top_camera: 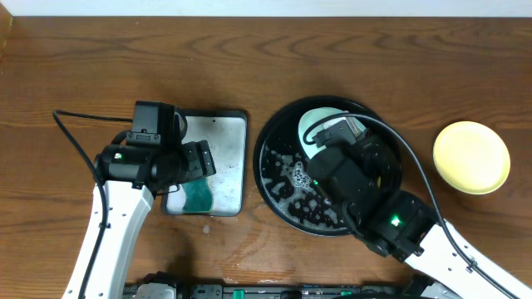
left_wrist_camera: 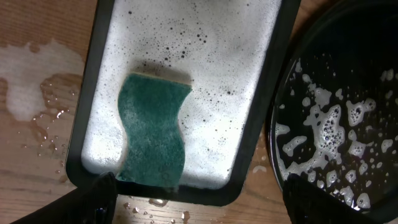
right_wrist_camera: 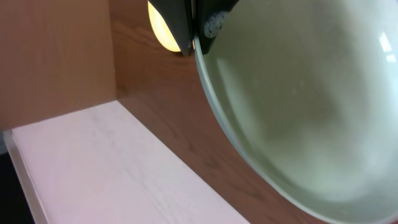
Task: Clean dirty plates on tray and stack at the side
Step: 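Lift the cleaned pale mint plate off the tray with right gripper, then carry the plate right and stack it on the yellow plate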
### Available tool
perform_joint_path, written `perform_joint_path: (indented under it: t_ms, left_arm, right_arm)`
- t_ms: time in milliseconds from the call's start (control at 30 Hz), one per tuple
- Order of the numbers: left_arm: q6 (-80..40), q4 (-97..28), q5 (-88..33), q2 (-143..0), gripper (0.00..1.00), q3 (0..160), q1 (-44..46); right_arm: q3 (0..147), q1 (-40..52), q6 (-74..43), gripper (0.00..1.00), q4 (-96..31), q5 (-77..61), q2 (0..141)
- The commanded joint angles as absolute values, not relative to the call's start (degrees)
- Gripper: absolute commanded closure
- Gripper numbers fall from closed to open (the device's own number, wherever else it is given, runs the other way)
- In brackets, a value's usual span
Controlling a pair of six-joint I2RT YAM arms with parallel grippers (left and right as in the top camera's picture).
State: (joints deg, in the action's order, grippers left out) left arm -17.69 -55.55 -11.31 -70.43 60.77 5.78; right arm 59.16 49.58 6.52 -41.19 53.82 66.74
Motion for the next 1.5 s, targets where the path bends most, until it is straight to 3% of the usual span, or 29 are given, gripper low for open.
perform_joint_path:
  t_ms: [0, 300, 500, 667, 967, 1100, 1333, 1367, 1433, 1467]
  left_arm:
    - [-17.0, -55.9, -11.5, -70.4, 0.14, 62.0, 5.6]
    - [-17.0, -55.8, -11.5, -70.4, 0.14, 62.0, 5.6]
    - [-17.0, -55.8, -11.5, -70.4, 0.14, 62.0, 5.6]
    - [-17.0, -55.9, -11.5, -70.4, 0.14, 62.0, 5.6]
    - [-17.0, -55.8, -11.5, -70.4, 0.14, 62.0, 5.6]
    - [-17.0, -55.9, -11.5, -70.4, 0.14, 62.0, 5.6]
    - [-17.0, -55.9, -11.5, -70.4, 0.14, 62.0, 5.6]
    - [-17.0, -55.8, -11.5, -70.4, 0.14, 62.0, 5.6]
    - [-17.0, -55.8, -11.5, -70.4, 0.14, 62.0, 5.6]
    - [-17.0, -55.8, -11.5, -70.4, 0.14, 62.0, 5.6]
  right_arm:
    - [60.2, 49.3, 7.6, 0.99, -41.8, 48.9, 66.9]
    - [60.2, 48.4, 2.4, 0.99, -44.0, 53.4, 67.4]
    - [60.3, 42.5, -14.4, 0.99, -45.9, 46.1, 67.0]
    - [60.6, 24.6, -14.4, 0.99, -43.2, 21.4, 66.8]
    - [60.6, -22.5, -15.1, 0.99, -42.8, -16.6, 73.1]
    - [60.6, -37.0, -21.3, 0.99, -43.0, -20.0, 81.1]
    - [60.6, -45.6, -24.1, 0.99, -39.4, -20.0, 91.8]
    - [60.6, -46.0, -24.1, 0.91, -39.0, -20.4, 92.2]
    - [60.8, -46.7, -21.7, 0.56, -37.9, -24.4, 92.0]
    - [61.0, -46.9, -21.6, 0.52, -38.1, -26.7, 91.4]
